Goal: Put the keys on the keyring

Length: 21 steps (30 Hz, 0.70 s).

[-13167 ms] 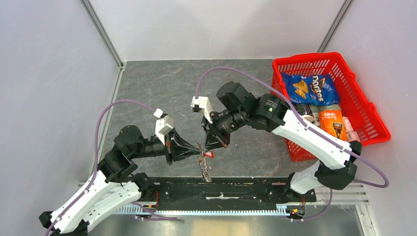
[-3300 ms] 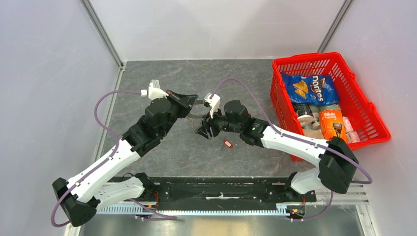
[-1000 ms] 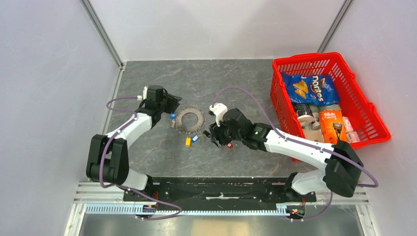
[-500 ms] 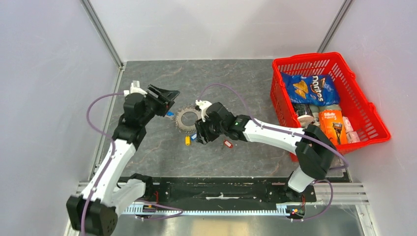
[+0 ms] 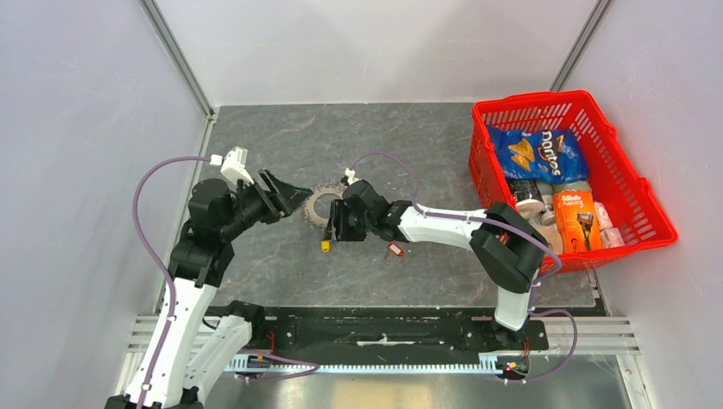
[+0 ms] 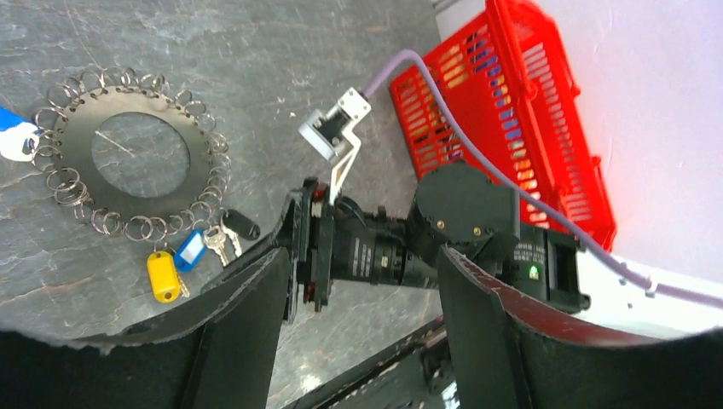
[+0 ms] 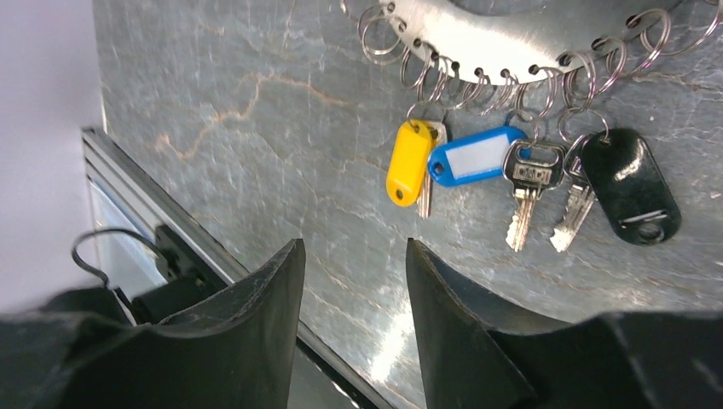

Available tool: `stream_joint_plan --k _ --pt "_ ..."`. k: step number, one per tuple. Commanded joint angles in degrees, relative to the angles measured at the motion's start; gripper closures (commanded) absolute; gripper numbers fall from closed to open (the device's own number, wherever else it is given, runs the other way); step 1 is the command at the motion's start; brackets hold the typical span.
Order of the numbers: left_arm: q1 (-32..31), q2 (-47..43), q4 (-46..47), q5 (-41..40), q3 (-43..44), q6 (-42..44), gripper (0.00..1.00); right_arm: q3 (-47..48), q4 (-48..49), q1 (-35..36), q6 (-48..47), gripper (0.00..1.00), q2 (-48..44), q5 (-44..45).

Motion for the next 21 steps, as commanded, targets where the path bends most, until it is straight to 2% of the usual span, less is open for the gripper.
stream_joint_plan --k 1,8,14,21 --pt "0.0 -1.8 -2.3 10.8 1.7 11.0 0.29 -1.5 8.8 -0.5 12.0 0.47 1.5 4.7" --pt "-2.0 -2.9 -2.0 11.6 0.7 15.3 0.29 -0.4 12.6 -1.3 18.6 0.5 5.7 4.9" --pt "-2.6 -2.9 -0.8 12.0 0.0 15.1 0.3 -1.7 13.5 -2.0 20.6 0.5 6.7 8.7" --pt "-3.4 -2.3 -0.5 12.2 0.0 15.0 0.3 -3.7 16.9 -3.1 23.9 0.52 8.2 9.0"
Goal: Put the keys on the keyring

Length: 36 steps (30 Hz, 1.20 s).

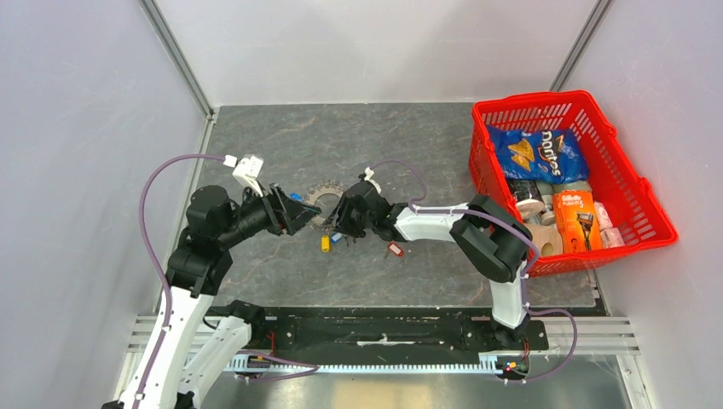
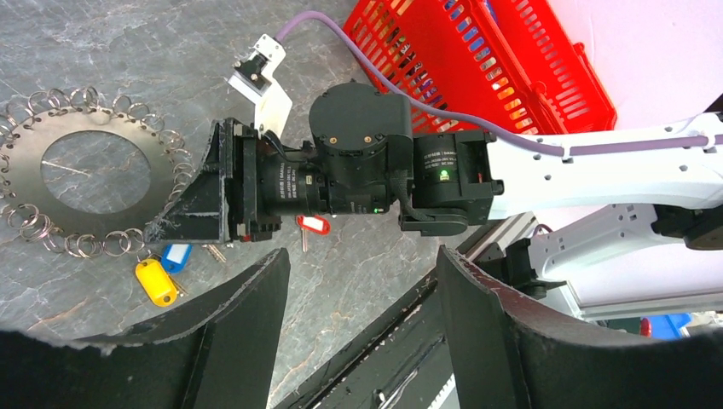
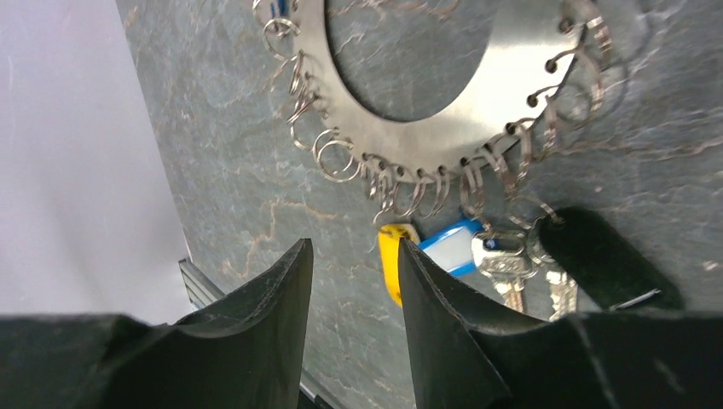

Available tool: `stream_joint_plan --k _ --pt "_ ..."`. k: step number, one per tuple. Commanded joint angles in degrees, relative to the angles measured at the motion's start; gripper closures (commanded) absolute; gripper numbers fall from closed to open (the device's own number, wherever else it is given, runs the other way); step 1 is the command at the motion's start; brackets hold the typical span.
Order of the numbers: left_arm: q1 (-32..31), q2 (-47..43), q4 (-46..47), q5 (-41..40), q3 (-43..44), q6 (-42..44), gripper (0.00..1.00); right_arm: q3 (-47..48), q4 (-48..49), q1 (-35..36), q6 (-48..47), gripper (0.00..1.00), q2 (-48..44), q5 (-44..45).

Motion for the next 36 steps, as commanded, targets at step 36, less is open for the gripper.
stream_joint_plan --k 36 --pt "-1.3 2.4 1.1 1.1 0.6 2.4 0.32 -6.5 11.6 -3.2 9.2 0.78 4.1 4.1"
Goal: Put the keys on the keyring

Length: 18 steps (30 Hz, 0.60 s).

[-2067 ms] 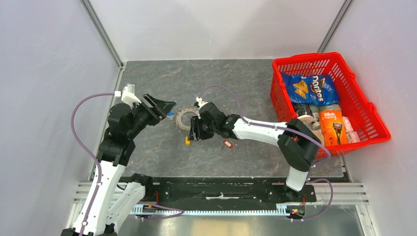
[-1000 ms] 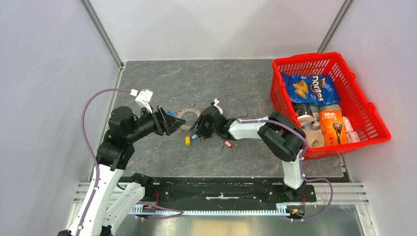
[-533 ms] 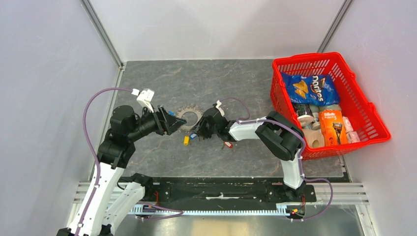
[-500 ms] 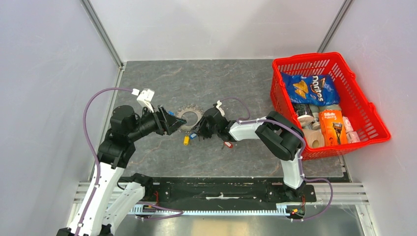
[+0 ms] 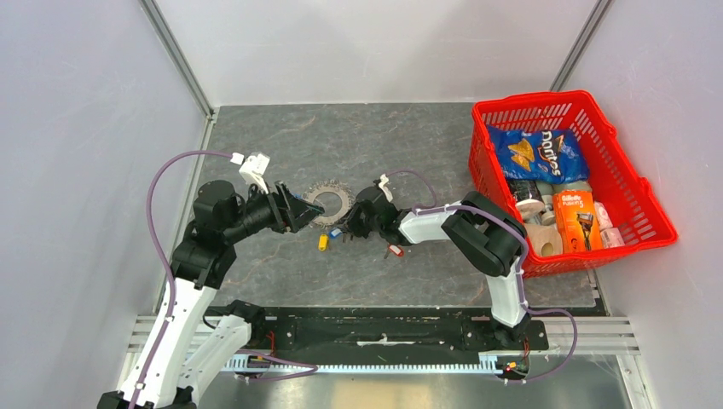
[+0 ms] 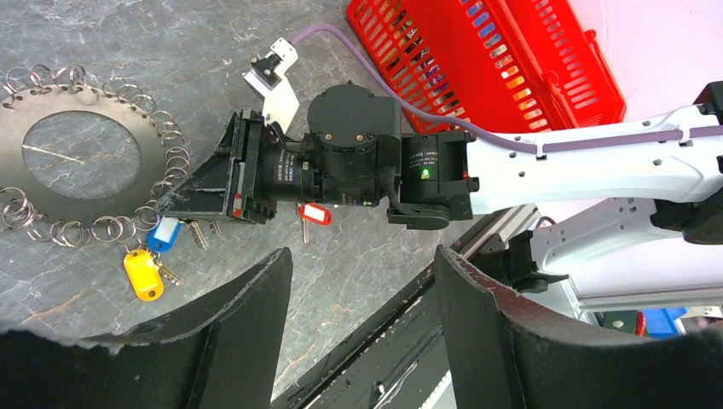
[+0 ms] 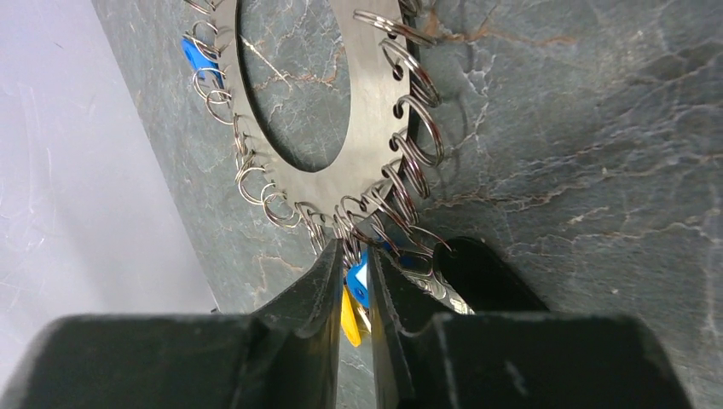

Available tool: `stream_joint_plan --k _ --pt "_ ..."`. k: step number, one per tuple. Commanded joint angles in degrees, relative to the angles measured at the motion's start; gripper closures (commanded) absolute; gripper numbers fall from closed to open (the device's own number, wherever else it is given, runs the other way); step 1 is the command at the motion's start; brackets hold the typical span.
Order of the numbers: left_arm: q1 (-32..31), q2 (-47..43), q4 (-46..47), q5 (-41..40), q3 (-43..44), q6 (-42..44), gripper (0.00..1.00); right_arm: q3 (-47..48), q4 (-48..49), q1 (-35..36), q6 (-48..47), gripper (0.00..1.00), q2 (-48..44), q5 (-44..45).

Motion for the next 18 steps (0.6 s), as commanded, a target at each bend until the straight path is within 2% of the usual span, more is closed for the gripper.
stream_joint_plan --k 1,12,18 --pt "-0.4 0.0 1.1 1.0 0.5 2.2 0.32 -0.6 1.9 -0.4 0.7 0.79 0.9 1.8" --pt "-0.4 0.1 1.2 1.1 0.4 2.2 0.32 -0.4 3.3 -0.7 0.8 0.87 1.0 1.6" --pt "-0.3 0.0 1.1 1.1 0.2 2.3 0.32 -0.4 4.2 -0.7 0.6 0.98 1.2 1.3"
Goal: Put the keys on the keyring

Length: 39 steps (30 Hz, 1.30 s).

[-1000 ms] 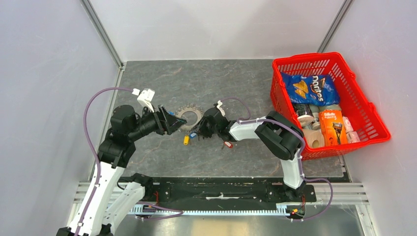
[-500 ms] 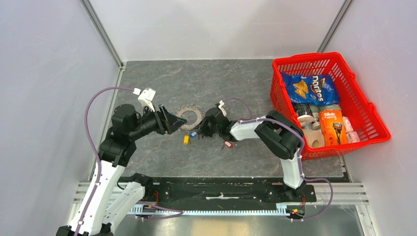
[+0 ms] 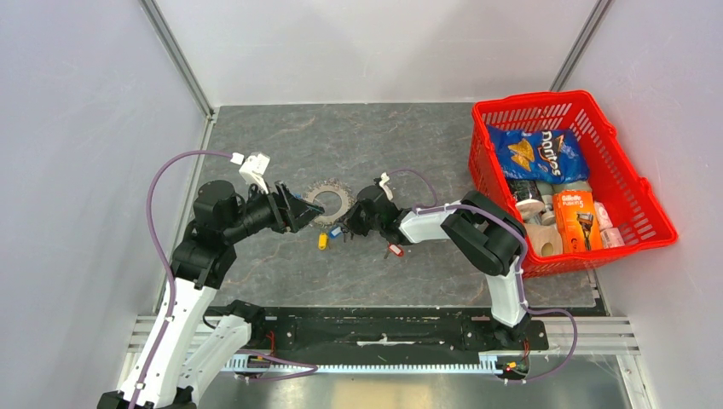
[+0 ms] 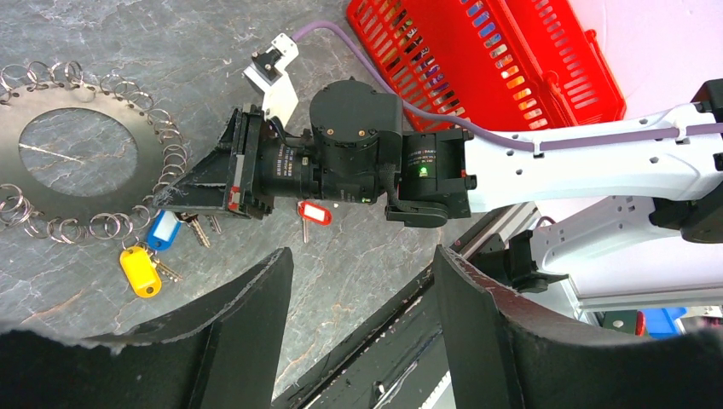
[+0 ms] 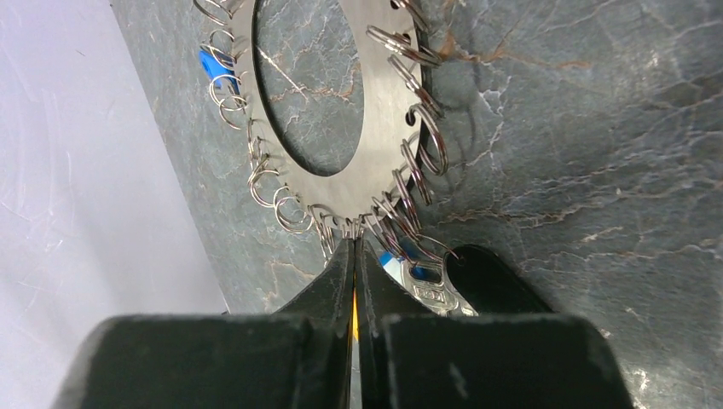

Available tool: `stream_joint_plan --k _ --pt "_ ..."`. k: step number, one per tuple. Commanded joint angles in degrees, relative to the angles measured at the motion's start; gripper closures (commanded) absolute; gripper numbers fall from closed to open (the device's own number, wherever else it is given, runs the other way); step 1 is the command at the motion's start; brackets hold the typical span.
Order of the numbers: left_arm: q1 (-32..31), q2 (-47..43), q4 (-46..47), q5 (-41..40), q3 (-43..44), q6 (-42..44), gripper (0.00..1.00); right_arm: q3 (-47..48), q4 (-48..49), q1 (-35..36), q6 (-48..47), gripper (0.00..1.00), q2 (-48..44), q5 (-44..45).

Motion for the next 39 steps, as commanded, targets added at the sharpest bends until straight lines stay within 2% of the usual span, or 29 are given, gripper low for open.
stream_joint_plan --k 1,8,18,23,28,34,39 --pt "-0.4 0.0 1.1 1.1 0.3 2.3 0.32 -0.4 2.2 -0.3 0.1 1.0 0.9 1.1" --pt "-0.4 0.1 0.5 2.0 1.2 2.2 0.32 -2.2 1.9 -0.7 -5.6 1.0 -2.8 -0.7" --pt "-0.4 -1.3 1.3 4.5 1.9 0.5 0.32 -5.5 -8.9 -3.6 -31.5 1.0 -22.6 -8.3" --pt "-0.4 -2.6 3.7 6.2 1.5 -1.3 0.32 -1.7 -18.5 -4.7 -45.1 1.0 -32.1 -17.2" --pt "-0.4 -4.7 6.5 7.5 1.4 -3.5 0.32 4.6 -30.0 -4.8 -54.5 1.0 -38.8 -28.3" --pt "-0.4 -7.5 15.6 11.7 -0.2 -10.2 0.32 9.9 -37.3 -4.8 -59.9 1.0 -46.6 -37.9" --pt "-0.4 -10.1 21.7 13.5 -2.1 -15.0 0.32 12.8 -39.2 -4.8 -60.6 1.0 -52.0 -39.9"
